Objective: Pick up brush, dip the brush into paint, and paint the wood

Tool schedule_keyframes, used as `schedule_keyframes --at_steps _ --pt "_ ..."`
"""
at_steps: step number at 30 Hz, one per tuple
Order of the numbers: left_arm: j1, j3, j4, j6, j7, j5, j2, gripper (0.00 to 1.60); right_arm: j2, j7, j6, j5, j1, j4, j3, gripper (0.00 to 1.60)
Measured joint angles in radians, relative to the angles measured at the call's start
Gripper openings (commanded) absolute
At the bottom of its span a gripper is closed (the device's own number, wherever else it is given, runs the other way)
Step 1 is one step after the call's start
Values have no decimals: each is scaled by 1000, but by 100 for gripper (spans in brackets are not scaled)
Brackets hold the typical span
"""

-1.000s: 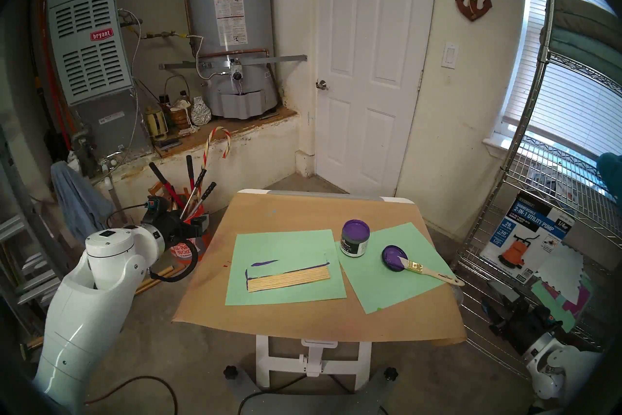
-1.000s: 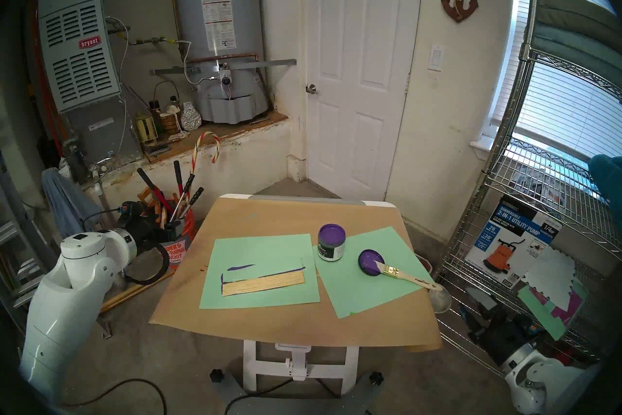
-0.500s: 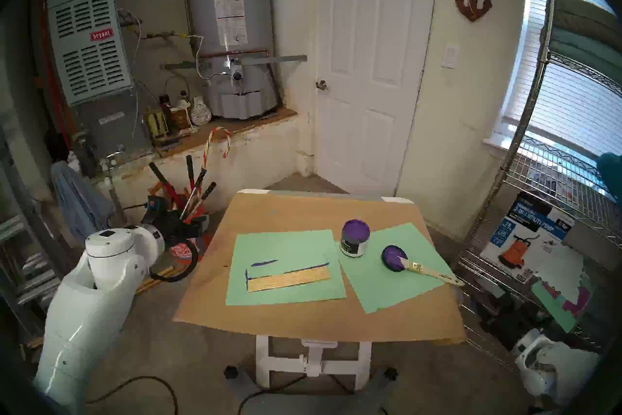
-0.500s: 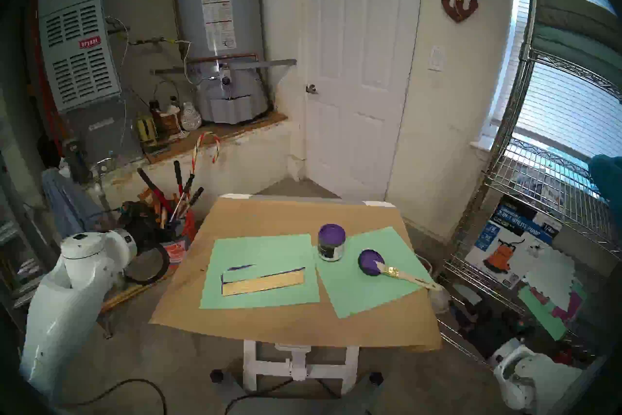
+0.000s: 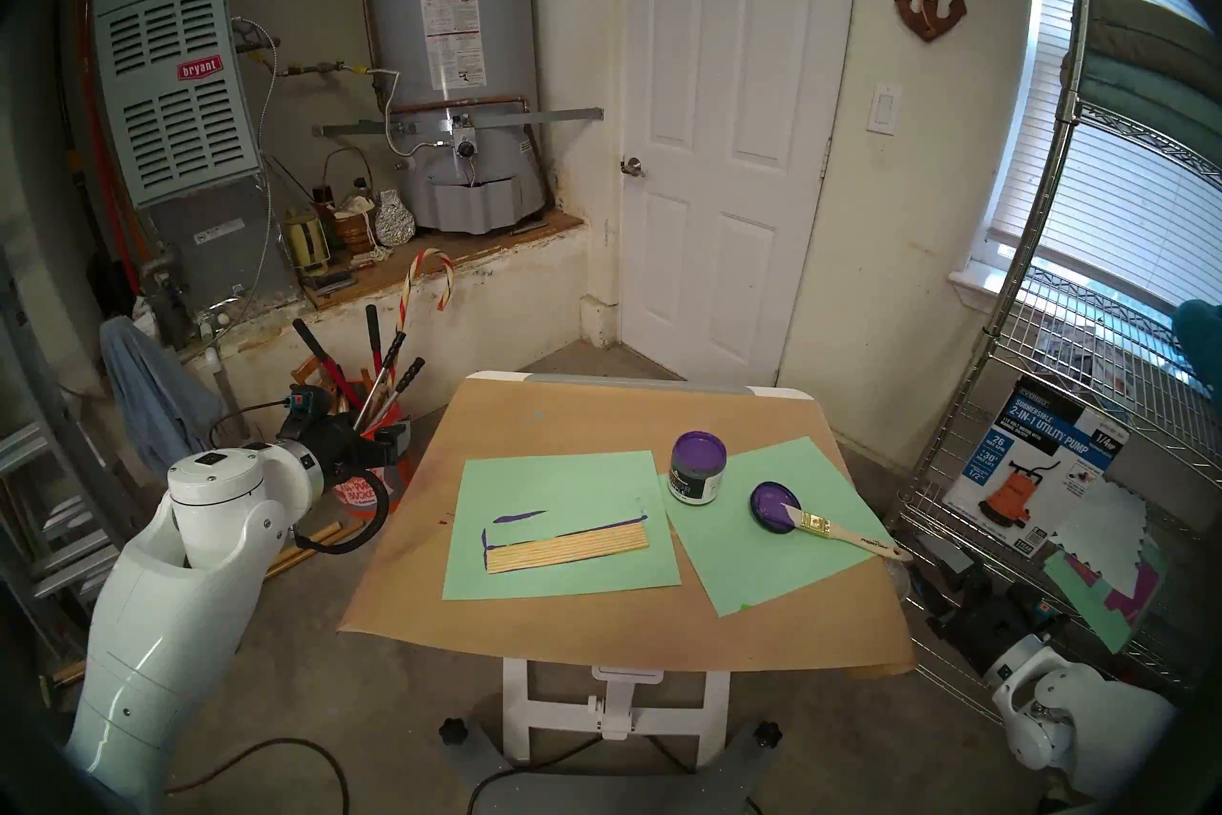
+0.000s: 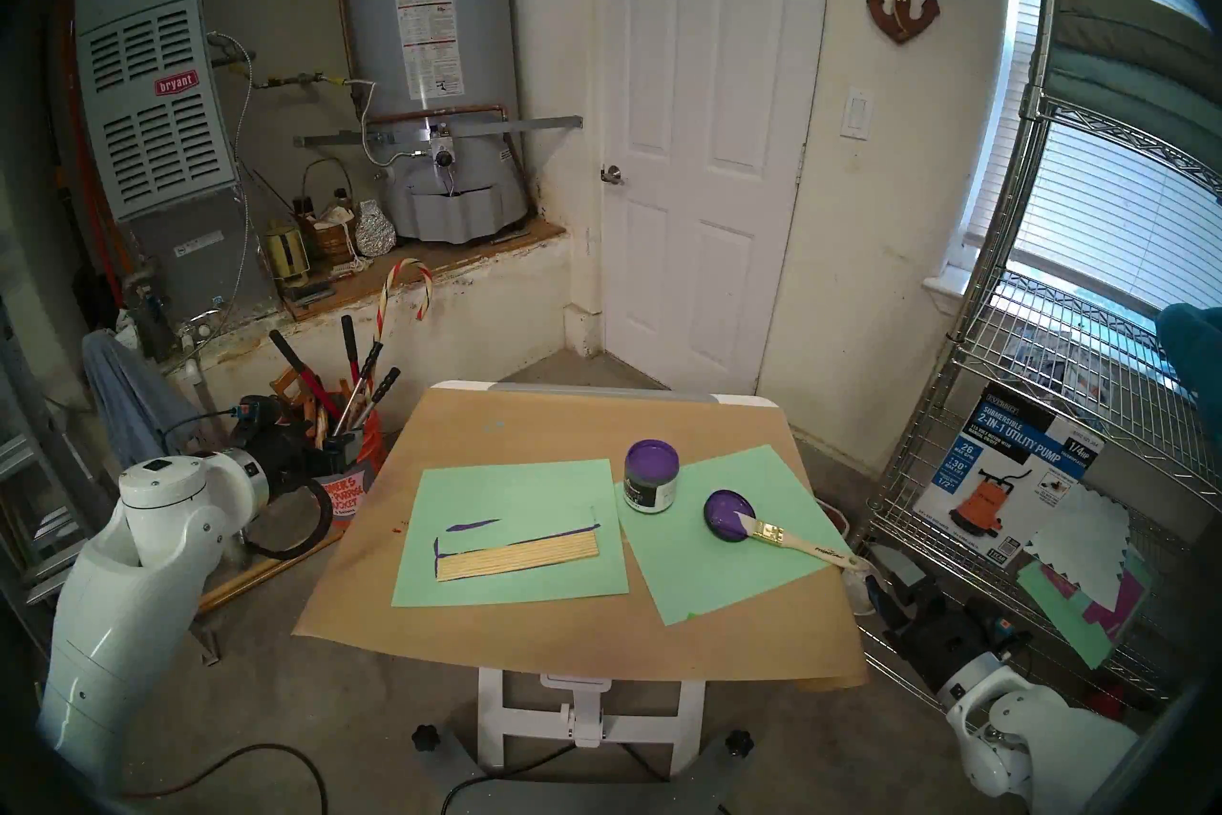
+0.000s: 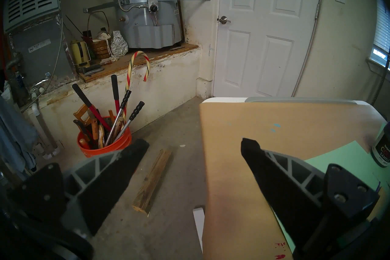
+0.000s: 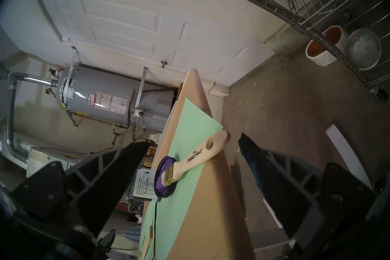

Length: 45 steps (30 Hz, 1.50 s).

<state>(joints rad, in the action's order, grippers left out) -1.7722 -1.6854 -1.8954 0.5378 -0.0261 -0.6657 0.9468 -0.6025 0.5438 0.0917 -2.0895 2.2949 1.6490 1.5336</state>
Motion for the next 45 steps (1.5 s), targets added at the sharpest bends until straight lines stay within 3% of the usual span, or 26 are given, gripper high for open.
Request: schedule_keyframes --at_steps 23,37,38,39,40,41,42,44,45 --pt "0 0 0 0 0 0 0 160 -58 -11 -6 25 -147 -57 -81 160" --pt "0 0 0 0 0 0 0 160 -73 -22 -16 21 -176 -59 -84 158" --pt "0 0 0 0 0 0 0 160 -73 -23 -17 21 -176 -59 -83 154" --pt "0 0 0 0 0 0 0 160 -73 -23 -18 20 -176 -59 -83 136" --pt "0 0 -1 0 0 0 0 160 -73 -23 -18 20 -176 -59 -82 105" --pt "0 0 -1 0 0 0 0 160 -73 -23 -19 20 -176 -59 -81 105" --pt "0 0 -1 0 0 0 0 160 -73 -23 -19 20 -176 -59 -81 95" --pt "0 0 -1 0 0 0 0 160 -73 -23 -20 19 -174 -59 -79 111" --pt "0 0 -1 0 0 0 0 160 -72 -23 -20 19 -173 -59 -79 111"
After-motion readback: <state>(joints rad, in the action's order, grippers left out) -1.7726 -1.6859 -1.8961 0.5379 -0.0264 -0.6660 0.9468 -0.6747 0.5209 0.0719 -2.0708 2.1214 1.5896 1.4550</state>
